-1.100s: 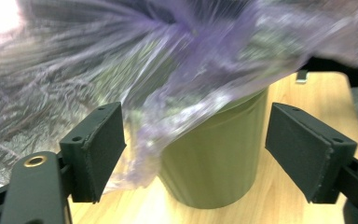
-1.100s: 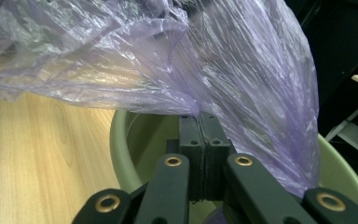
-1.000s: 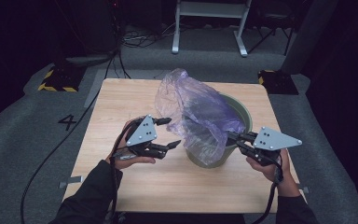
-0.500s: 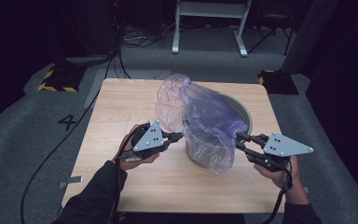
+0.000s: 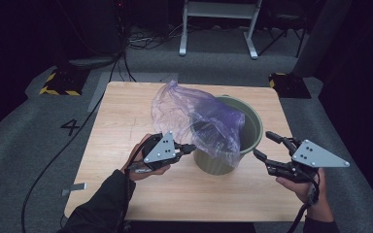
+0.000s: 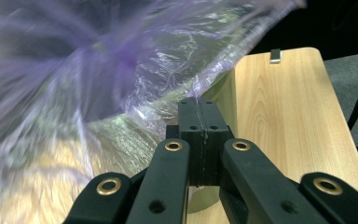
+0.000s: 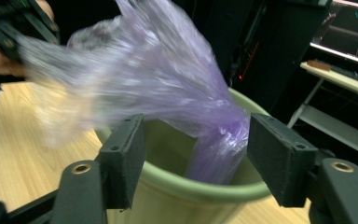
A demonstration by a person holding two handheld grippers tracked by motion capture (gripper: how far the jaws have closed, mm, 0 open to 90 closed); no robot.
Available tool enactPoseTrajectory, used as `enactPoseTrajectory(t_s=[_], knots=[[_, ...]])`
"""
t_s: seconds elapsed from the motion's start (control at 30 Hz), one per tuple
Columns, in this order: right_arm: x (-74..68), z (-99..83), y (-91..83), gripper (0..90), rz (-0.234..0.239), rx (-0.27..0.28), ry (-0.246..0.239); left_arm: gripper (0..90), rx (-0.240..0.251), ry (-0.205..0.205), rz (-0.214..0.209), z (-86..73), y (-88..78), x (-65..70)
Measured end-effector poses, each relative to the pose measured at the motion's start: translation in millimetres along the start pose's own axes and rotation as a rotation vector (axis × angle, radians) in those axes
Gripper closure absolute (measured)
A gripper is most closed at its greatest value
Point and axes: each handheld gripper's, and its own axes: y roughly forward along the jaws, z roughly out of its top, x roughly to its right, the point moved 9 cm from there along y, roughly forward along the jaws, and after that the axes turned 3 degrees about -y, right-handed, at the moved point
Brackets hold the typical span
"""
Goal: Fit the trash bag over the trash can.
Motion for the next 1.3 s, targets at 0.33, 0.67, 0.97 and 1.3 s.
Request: enactPoseTrajectory(t_s=[0.33,0.67,0.97,1.3], knots=[[-18.3,37.4,8.2,34.2,0.045,0.052,0.0,89.9,-0.022,0.016,-0.022,-1.9,11.9,9.1],[-47.3,52.4,21.2,31.5,0.097,0.031,-0.064,89.9,-0.043,0.032,-0.034,-4.0,21.3,18.6],[-28.5,31.5,43.3,66.0,0.014,-0.078,-0.033,89.9,-0.074,0.029,-0.043,-14.7,28.8,22.3],[-19.3,4.9,38.0,89.3,-0.05,-0.12,-0.004,86.0,-0.109,0.002,-0.01,-25.5,40.9,30.8]])
